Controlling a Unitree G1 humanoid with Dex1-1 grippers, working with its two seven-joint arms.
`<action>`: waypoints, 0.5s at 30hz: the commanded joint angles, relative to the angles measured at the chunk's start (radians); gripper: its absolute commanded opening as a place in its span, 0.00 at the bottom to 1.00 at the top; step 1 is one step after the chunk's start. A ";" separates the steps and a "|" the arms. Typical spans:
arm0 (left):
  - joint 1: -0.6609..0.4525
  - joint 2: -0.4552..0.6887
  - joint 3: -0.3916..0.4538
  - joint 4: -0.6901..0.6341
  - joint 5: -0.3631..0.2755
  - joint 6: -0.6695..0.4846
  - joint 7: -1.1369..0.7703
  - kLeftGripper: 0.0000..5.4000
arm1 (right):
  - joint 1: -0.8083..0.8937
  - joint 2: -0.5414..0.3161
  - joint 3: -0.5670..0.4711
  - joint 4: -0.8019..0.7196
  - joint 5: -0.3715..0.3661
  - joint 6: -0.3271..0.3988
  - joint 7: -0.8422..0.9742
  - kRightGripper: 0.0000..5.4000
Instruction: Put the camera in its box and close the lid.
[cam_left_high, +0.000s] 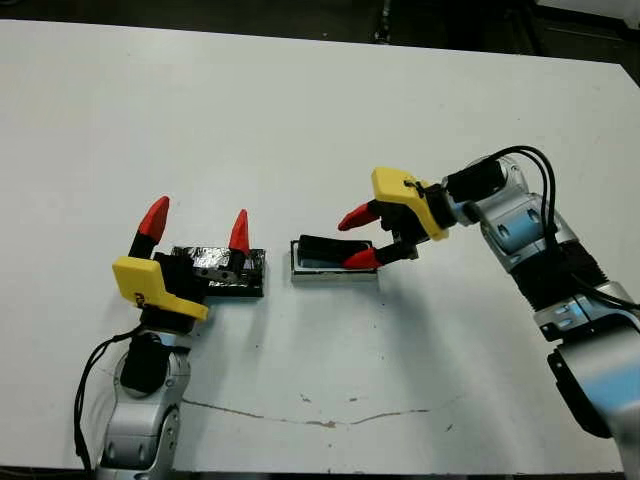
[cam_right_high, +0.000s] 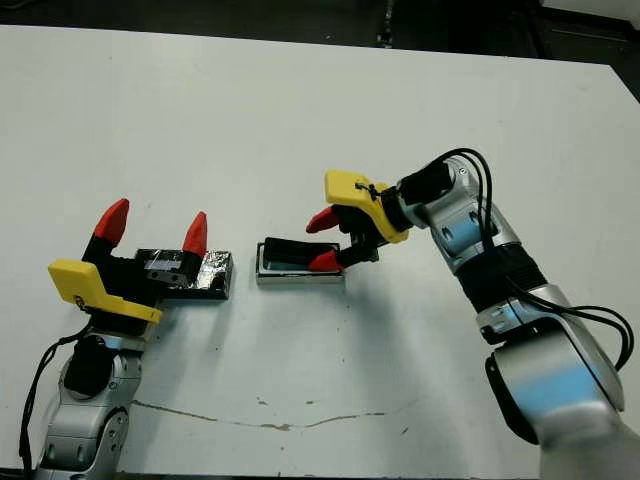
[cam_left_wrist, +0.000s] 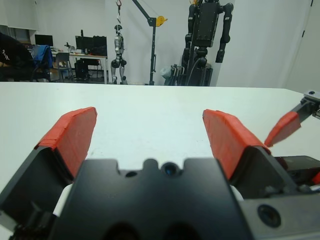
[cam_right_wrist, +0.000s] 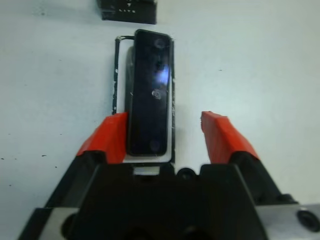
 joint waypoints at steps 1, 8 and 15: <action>0.013 0.000 -0.002 -0.005 0.006 0.010 0.005 1.00 | 0.017 -0.038 -0.031 -0.036 -0.004 0.005 -0.013 0.81; 0.014 0.000 -0.002 -0.001 0.009 0.008 0.004 1.00 | 0.020 -0.058 -0.101 -0.070 0.047 -0.013 0.014 1.00; 0.014 -0.002 -0.002 0.001 0.004 0.008 0.003 1.00 | -0.005 -0.100 -0.164 -0.093 0.102 0.054 0.035 1.00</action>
